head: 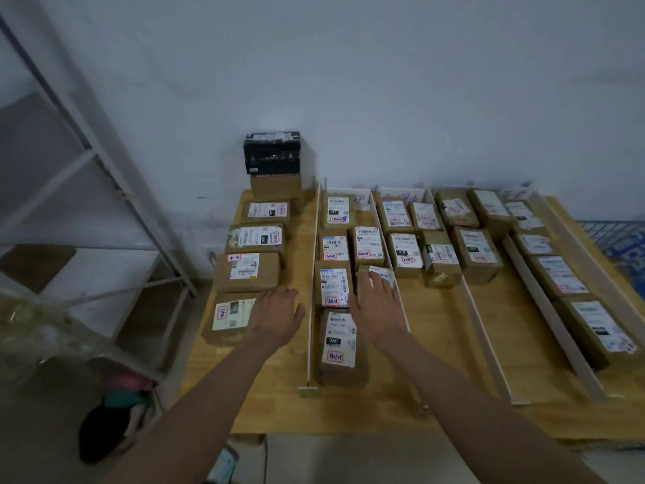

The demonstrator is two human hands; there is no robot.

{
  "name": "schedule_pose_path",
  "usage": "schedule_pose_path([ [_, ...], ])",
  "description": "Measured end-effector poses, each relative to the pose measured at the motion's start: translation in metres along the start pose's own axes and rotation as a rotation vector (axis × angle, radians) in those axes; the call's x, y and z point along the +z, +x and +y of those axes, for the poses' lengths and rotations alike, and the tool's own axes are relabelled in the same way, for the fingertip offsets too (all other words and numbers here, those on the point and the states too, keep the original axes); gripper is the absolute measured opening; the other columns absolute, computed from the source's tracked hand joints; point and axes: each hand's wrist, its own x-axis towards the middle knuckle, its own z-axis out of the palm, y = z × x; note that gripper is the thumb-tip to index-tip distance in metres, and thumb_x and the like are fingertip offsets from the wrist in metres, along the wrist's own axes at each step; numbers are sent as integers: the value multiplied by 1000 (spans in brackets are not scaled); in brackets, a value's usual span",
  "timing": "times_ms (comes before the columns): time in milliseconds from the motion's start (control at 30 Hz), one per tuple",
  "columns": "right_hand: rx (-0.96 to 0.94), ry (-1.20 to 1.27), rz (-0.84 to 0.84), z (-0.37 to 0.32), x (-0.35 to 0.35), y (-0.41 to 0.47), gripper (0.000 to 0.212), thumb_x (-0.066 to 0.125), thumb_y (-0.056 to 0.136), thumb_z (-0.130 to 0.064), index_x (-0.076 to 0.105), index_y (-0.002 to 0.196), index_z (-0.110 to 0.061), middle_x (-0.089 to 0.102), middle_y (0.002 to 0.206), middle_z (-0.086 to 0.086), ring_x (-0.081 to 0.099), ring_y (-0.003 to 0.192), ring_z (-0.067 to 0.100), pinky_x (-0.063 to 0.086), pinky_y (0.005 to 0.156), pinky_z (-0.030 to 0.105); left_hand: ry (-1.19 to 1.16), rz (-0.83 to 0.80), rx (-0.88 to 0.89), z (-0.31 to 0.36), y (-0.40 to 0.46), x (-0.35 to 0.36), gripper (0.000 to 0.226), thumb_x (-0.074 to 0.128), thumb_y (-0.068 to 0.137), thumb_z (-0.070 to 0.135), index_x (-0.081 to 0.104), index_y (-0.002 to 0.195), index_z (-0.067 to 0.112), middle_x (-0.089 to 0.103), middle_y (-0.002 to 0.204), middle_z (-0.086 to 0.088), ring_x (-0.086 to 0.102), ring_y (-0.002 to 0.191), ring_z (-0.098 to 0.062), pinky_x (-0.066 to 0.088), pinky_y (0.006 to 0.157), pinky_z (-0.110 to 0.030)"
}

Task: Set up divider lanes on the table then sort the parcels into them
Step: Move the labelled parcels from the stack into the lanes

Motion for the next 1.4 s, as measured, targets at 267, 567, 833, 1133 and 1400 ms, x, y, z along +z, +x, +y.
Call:
schedule_pose_path([
  [267, -63, 27, 59, -25, -37, 61, 49, 37, 103, -39, 34, 148, -17, 34, 153, 6, 34, 140, 26, 32, 113, 43, 10, 126, -82, -26, 30, -59, 33, 35, 102, 36, 60, 114, 18, 62, 119, -5, 59, 110, -27, 40, 99, -42],
  [567, -92, 103, 94, -55, -55, 134, 48, 41, 101, -33, 37, 145, -15, 38, 148, 10, 42, 132, 30, 40, 105, 47, 35, 184, -156, -69, 84, -89, 44, 31, 102, 41, 54, 130, 17, 58, 130, -5, 56, 115, -25, 38, 103, -41],
  [833, -101, 139, 128, -93, -66, 233, 44, 42, 101, -34, 38, 141, -16, 47, 138, 10, 47, 124, 30, 43, 101, 51, 42, 248, -110, -118, 186, -131, 47, 29, 103, 43, 55, 131, 15, 60, 125, -7, 58, 111, -25, 41, 99, -41],
  [1133, -3, 145, 83, -124, -53, 363, 46, 43, 102, -30, 32, 145, -16, 44, 142, 9, 47, 125, 26, 42, 102, 45, -62, 267, -101, -178, 324, -152, 45, 33, 103, 38, 54, 131, 10, 59, 127, -11, 58, 112, -29, 40, 98, -41],
  [1400, 71, 270, -18, -137, -11, 462, 45, 43, 103, -30, 32, 143, -13, 48, 139, 13, 52, 120, 28, 50, 98, 46, -261, 181, -191, -203, 416, -131, 49, 33, 104, 42, 48, 136, 8, 53, 133, -13, 54, 118, -30, 40, 97, -41],
])
